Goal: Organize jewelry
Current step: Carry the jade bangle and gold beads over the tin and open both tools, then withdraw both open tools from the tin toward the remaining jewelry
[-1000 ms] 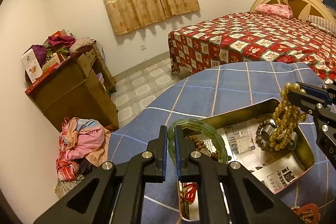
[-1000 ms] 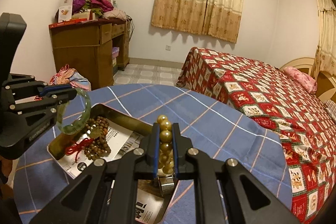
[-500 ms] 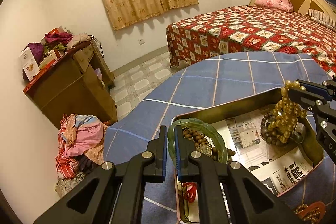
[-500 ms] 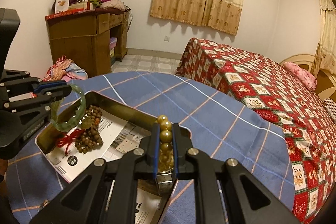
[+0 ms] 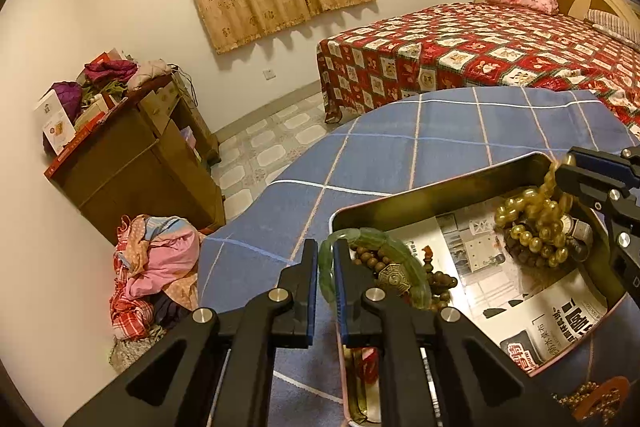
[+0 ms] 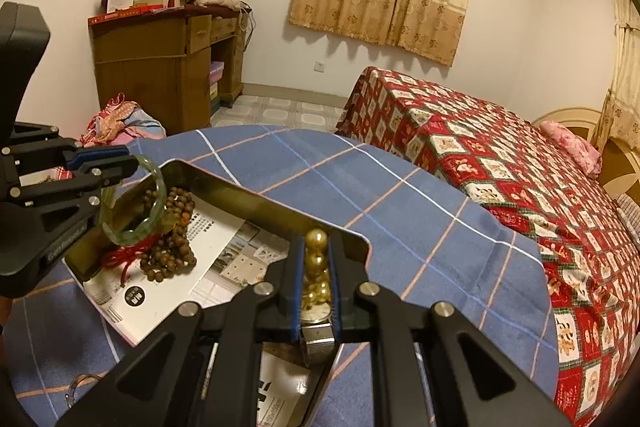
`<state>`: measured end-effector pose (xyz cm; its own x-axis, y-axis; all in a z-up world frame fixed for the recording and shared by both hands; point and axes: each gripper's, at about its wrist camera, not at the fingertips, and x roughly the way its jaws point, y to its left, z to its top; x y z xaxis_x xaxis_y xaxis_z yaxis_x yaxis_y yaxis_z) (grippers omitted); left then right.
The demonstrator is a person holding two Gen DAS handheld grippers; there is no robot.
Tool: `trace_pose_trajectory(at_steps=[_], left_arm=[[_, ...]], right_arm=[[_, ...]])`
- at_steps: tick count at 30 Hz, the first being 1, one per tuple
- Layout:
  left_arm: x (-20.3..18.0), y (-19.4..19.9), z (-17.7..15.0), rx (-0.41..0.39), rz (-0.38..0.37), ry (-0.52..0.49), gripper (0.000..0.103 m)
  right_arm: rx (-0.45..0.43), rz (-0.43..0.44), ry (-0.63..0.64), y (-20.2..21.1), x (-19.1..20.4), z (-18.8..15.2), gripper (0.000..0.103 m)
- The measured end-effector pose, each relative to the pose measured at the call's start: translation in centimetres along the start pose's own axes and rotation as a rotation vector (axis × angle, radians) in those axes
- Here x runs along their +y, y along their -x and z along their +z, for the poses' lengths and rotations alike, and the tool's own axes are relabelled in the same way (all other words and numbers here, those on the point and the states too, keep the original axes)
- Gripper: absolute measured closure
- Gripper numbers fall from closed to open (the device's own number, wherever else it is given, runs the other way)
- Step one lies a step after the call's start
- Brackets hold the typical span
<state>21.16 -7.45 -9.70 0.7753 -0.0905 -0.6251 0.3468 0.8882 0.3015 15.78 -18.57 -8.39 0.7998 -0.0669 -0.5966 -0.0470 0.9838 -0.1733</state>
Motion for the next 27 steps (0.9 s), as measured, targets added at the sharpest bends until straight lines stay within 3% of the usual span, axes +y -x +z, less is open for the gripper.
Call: trace_pose_trajectory(at_steps=[2, 4, 5, 6, 19, 27], left_arm=[[0.0, 0.2, 0.0, -0.001, -0.004, -0.004, 0.089], [-0.2, 0.5, 0.0, -0.009, 0.025, -0.012, 0.067], [-0.2, 0.9, 0.0, -0.022, 0.038, -0.014, 0.041], [-0.2, 1.2, -0.1, -0.037, 0.051, -0.013, 0.026], [0.3, 3.9, -1.0, -0.075, 0.068, 0.000, 0.025], [0.1, 7.2, -3.9, -0.090, 0.055, 0.014, 0.025]], right_arm=[[-0.007, 0.000, -0.006, 0.2, -0.1, -0.1, 0.064], [-0.019, -0.010, -0.011, 0.6, -0.2, -0.3, 0.049], [-0.023, -0.015, -0.011, 0.7, -0.2, -0.4, 0.044], [-0.025, -0.016, -0.011, 0.8, -0.2, -0.4, 0.044], [-0.016, -0.040, -0.056, 2.9, -2.0, -2.1, 0.039], [0.006, -0.037, -0.118, 4.9, -2.7, -4.3, 0.036]])
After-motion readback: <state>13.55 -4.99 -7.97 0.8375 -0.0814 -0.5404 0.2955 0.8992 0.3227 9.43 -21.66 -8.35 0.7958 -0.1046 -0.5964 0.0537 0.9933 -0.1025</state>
